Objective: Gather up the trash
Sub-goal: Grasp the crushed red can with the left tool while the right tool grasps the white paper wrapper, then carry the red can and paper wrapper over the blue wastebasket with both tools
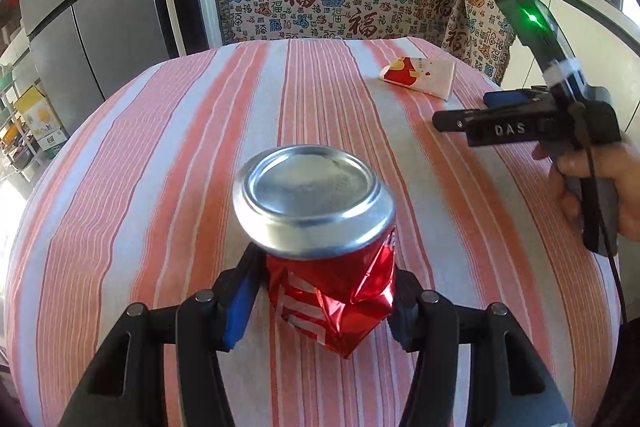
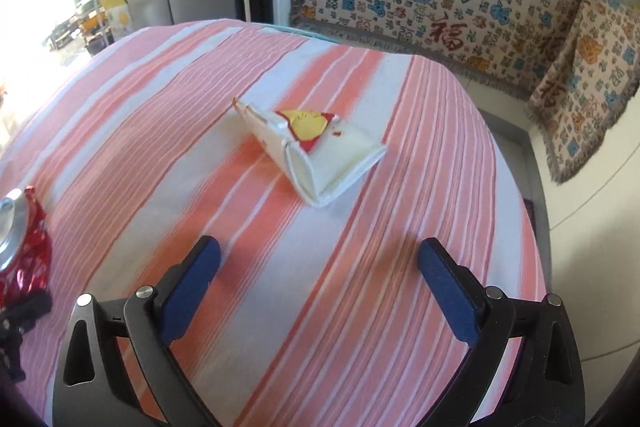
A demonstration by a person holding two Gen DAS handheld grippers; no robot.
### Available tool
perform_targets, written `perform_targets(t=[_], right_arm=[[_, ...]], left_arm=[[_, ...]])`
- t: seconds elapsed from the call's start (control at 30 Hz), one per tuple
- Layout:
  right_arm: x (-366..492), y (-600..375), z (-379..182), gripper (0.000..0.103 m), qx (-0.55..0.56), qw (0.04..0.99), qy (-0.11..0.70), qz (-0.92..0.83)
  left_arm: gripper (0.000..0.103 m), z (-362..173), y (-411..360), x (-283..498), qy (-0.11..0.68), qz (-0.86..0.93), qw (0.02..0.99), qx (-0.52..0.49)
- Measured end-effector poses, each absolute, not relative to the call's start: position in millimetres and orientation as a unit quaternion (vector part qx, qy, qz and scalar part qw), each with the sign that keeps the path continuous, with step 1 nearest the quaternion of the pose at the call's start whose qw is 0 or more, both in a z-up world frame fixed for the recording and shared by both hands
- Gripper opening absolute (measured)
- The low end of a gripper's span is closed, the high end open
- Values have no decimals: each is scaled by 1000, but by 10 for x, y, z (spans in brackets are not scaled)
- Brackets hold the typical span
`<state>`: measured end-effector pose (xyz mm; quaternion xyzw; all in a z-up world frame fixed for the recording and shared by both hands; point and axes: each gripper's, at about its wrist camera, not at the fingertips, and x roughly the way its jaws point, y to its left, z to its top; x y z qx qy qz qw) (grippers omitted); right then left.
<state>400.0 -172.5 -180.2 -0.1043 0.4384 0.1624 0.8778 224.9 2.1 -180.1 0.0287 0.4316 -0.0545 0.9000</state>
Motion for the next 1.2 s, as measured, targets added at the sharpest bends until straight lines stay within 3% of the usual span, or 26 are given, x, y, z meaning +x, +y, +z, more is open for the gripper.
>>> perform_targets(t=[0.1, 0.23, 0.3, 0.33, 0.37, 0.6, 0.9, 0.97, 1.0, 1.07, 1.2], right_arm=[[3981, -1647, -1716, 76, -129, 887, 409, 170], [3880, -1470, -1720, 69, -157, 885, 389, 203], [3894, -1446, -1724, 44, -149, 882, 392, 216], [3900, -1466, -1716, 21, -136, 883, 393, 216], [3904, -1495, -1699, 7, -123, 886, 394, 212], [3384, -1774, -1555, 7, -10, 872, 434, 227], [1950, -1785, -1602, 9, 6, 864, 454, 219], [1813, -1766, -1632, 13, 2, 867, 448, 217], [1793, -1760, -1641, 13, 2, 868, 446, 218], [1767, -1763, -1652, 26, 5, 866, 446, 228], [1755, -1781, -1620, 36, -9, 866, 442, 232]], left_arm=[[57, -1806, 19, 2220, 431, -54, 900, 28], [57, -1808, 14, 2214, 431, -55, 900, 27], [57, -1805, 17, 2209, 430, -56, 901, 27], [57, -1805, 15, 2207, 430, -56, 901, 26], [57, -1805, 18, 2202, 430, -57, 901, 26], [57, -1805, 23, 2194, 430, -57, 901, 26], [56, -1786, 99, 1855, 430, -83, 899, 6], [60, -1777, 117, 1694, 430, -89, 898, 8], [68, -1771, 129, 1630, 432, -93, 897, 8], [77, -1742, 164, 1541, 434, -94, 896, 4], [77, -1675, 257, 1407, 423, -94, 901, -4]])
